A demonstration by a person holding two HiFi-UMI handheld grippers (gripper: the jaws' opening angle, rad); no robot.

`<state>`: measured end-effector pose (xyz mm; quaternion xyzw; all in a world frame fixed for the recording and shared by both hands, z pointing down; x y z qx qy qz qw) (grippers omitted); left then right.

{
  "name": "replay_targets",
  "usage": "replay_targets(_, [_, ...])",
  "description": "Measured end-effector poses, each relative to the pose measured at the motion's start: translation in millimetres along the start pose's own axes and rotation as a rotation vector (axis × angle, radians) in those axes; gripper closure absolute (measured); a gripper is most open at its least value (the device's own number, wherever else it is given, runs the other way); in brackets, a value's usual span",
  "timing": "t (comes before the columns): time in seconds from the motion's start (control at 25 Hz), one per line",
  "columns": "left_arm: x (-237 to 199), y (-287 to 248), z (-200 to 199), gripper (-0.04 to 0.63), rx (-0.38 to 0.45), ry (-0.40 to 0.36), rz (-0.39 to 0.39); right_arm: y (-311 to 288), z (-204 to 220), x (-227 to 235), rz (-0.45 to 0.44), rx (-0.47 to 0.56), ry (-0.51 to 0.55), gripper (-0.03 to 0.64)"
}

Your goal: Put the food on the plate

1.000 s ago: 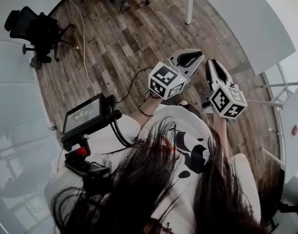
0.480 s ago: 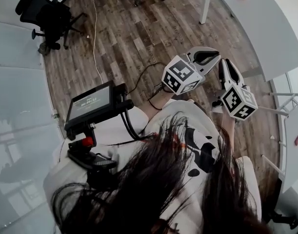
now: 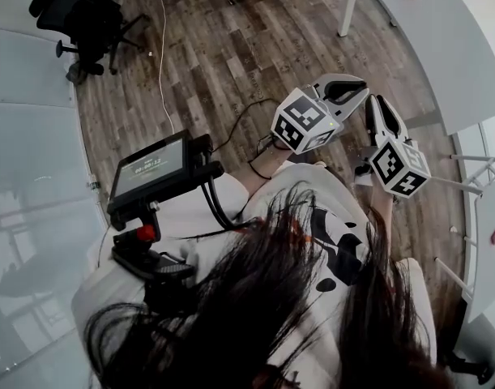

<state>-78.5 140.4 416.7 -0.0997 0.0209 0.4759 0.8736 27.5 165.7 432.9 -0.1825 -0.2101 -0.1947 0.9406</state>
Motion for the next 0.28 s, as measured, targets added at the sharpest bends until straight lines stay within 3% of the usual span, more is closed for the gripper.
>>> replay_targets(0.28, [-0.8, -1.8, -0.2, 0.589, -0.005, -0.006, 0.006, -1.4, -1.6, 3.7, 0.009, 0.004, -0.007, 0.535])
Point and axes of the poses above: the fingertips, and each gripper's own axes: y backward along the fingers, x to its right, z out of its underside, the point moved 6 cm from there along y, backward along the fingers, and after that the axes turned 2 degrees about -z, right-handed, at the moved point
